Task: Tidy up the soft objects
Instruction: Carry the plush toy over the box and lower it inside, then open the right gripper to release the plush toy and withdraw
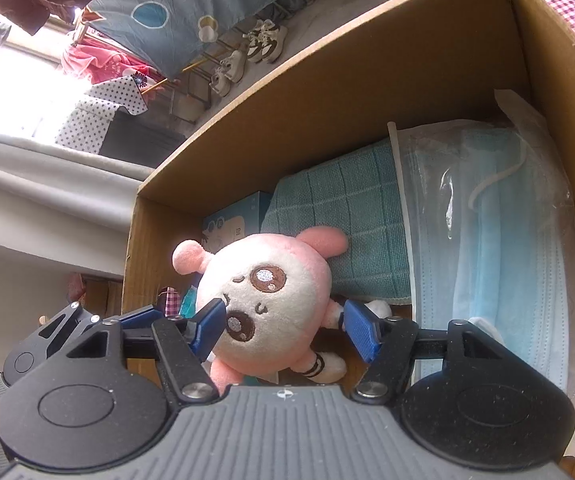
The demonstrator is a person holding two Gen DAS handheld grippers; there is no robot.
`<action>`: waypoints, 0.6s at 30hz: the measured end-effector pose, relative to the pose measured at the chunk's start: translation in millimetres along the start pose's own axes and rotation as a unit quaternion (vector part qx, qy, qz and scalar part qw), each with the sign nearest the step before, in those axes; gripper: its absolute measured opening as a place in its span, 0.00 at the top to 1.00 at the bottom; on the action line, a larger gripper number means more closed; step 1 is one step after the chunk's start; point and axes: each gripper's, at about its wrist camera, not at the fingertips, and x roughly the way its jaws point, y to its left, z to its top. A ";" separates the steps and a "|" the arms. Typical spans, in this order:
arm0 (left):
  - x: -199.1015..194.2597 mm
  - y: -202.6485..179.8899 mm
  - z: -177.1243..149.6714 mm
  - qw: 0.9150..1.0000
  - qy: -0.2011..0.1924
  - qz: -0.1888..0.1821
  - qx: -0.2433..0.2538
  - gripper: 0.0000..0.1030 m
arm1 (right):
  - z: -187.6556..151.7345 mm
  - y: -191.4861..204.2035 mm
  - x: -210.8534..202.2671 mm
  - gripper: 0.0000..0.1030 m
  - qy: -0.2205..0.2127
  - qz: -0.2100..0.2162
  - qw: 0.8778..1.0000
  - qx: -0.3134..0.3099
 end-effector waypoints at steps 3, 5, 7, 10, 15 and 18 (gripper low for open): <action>-7.9 3.5 -4.6 1.000 0.000 0.001 -0.007 0.04 | 0.2 2.8 -2.2 0.34 -0.004 0.006 1.000 0.003; -15.2 6.5 -7.3 1.000 -0.005 0.000 -0.013 0.04 | -2.2 4.8 -8.9 0.34 -0.008 0.010 1.000 0.001; -25.4 9.9 -10.9 1.000 -0.012 -0.001 -0.024 0.04 | -7.2 10.1 -19.3 0.34 -0.019 0.018 1.000 -0.005; -47.3 15.3 -16.7 0.998 -0.032 -0.009 -0.045 0.04 | -19.1 21.0 -41.7 0.34 -0.038 0.034 0.999 -0.018; -99.4 17.4 -38.9 0.994 -0.085 -0.021 -0.069 0.01 | -53.3 36.4 -95.7 0.32 -0.088 0.067 0.993 -0.043; -126.2 10.3 -60.1 0.990 -0.109 -0.039 -0.080 0.01 | -83.8 40.3 -128.8 0.30 -0.121 0.087 0.987 -0.057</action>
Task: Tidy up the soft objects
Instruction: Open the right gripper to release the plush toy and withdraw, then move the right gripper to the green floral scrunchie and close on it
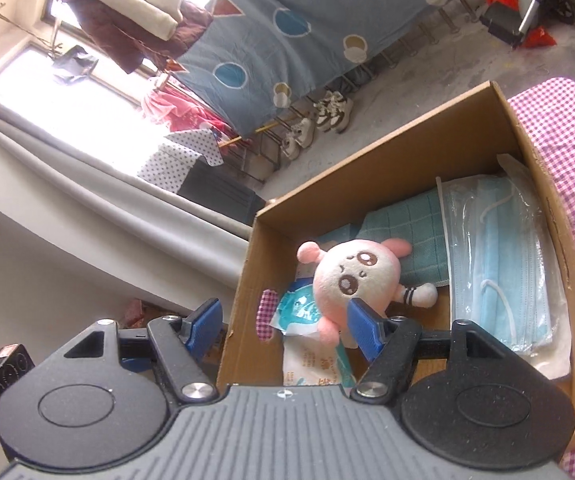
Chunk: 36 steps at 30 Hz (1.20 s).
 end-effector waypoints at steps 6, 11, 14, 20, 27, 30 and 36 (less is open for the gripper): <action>-32.3 -22.1 -45.3 0.998 -0.019 -0.054 -0.012 0.01 | -58.9 4.5 -56.9 0.29 -0.049 0.007 0.999 -0.010; -20.1 -43.0 -81.7 0.995 -0.006 -0.097 -0.024 0.01 | -110.2 -15.2 -71.9 0.28 -0.069 -0.012 0.997 0.010; 6.2 -54.7 -96.2 0.993 0.022 -0.114 -0.029 0.01 | -134.5 -33.5 -66.3 0.28 -0.072 -0.046 0.996 0.027; 60.5 -88.9 -118.4 0.996 0.041 -0.071 0.033 0.04 | -160.9 -72.7 -37.0 0.29 -0.053 -0.117 0.990 0.064; 95.3 -111.8 -125.9 0.994 0.036 -0.034 0.094 0.10 | -163.9 -85.8 -9.8 0.36 -0.035 -0.148 0.987 0.044; 107.2 -116.1 -126.2 0.993 0.035 -0.022 0.111 0.21 | -160.8 -83.7 0.8 0.40 -0.028 -0.158 0.987 0.024; 121.3 -117.2 -125.8 0.992 0.049 -0.015 0.116 0.33 | -160.5 -76.6 12.6 0.55 -0.015 -0.159 0.987 -0.005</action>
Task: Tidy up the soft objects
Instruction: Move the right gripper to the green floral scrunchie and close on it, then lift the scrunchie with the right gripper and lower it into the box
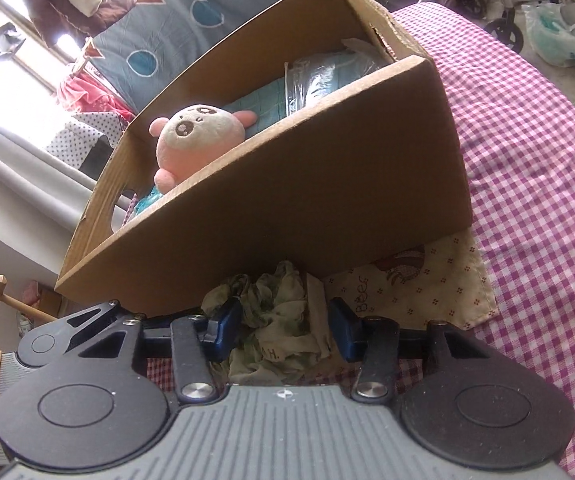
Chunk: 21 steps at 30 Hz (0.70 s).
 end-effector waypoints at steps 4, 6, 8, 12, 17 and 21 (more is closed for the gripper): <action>-2.4 -1.6 -0.5 1.000 -0.008 0.006 0.004 0.41 | -2.1 5.4 -2.0 0.74 -0.004 0.003 1.000 -0.014; -4.6 -2.4 -1.3 1.000 -0.011 0.008 0.006 0.44 | -2.3 8.2 -5.2 0.77 -0.013 -0.004 1.000 -0.021; -7.2 -2.7 -1.8 1.000 -0.014 0.007 0.005 0.44 | -3.7 10.6 -11.1 0.79 -0.021 -0.002 0.999 -0.024; -14.5 -4.8 -1.1 1.000 -0.021 0.005 0.004 0.44 | -8.1 19.1 -24.6 0.80 -0.039 -0.004 0.999 -0.036; -32.3 -8.7 -0.5 0.999 -0.035 -0.005 -0.003 0.44 | -16.4 36.0 -53.9 0.80 -0.064 0.004 0.997 -0.053; -56.9 -11.7 2.9 0.998 -0.057 -0.015 -0.010 0.44 | -15.3 57.6 -81.2 0.80 -0.091 0.015 0.993 -0.079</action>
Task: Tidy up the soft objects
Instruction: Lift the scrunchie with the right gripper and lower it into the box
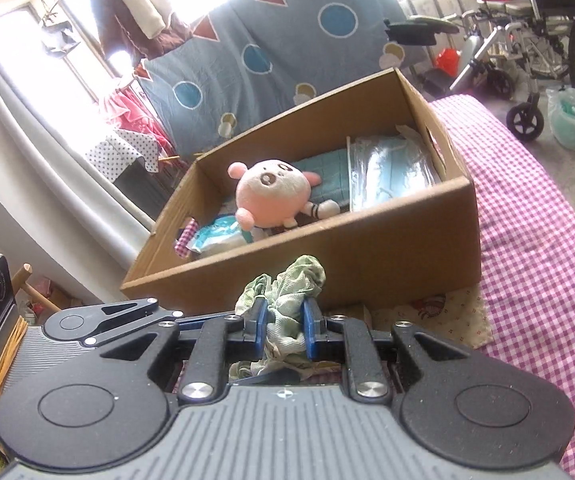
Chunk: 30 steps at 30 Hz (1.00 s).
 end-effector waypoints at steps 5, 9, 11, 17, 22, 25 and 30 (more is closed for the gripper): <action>-36.5 1.7 16.9 0.999 -0.046 -0.016 -0.011 0.44 | 31.2 30.8 -20.3 0.80 -0.034 0.019 0.998 -0.053; -51.8 13.7 39.9 0.997 -0.072 -0.019 -0.021 0.44 | 68.2 41.4 -12.0 0.80 -0.036 0.035 0.995 -0.085; -51.7 24.9 55.0 0.997 -0.071 -0.020 -0.037 0.44 | 88.1 40.9 -0.1 0.80 -0.025 0.042 0.994 -0.094; -26.0 58.0 96.8 0.997 -0.037 -0.017 -0.071 0.44 | 146.4 18.5 64.2 0.80 0.045 0.047 0.994 -0.088; 26.7 87.2 123.1 0.995 0.022 -0.009 -0.097 0.44 | 173.3 -12.1 126.2 0.80 0.120 0.047 0.990 -0.063; 63.4 108.7 128.6 0.990 0.068 -0.015 -0.126 0.43 | 179.3 -28.7 163.8 0.80 0.165 0.037 0.984 -0.057; 110.5 126.6 127.1 0.981 0.132 0.000 -0.141 0.37 | 174.7 -54.5 219.8 0.80 0.244 -0.006 0.968 -0.051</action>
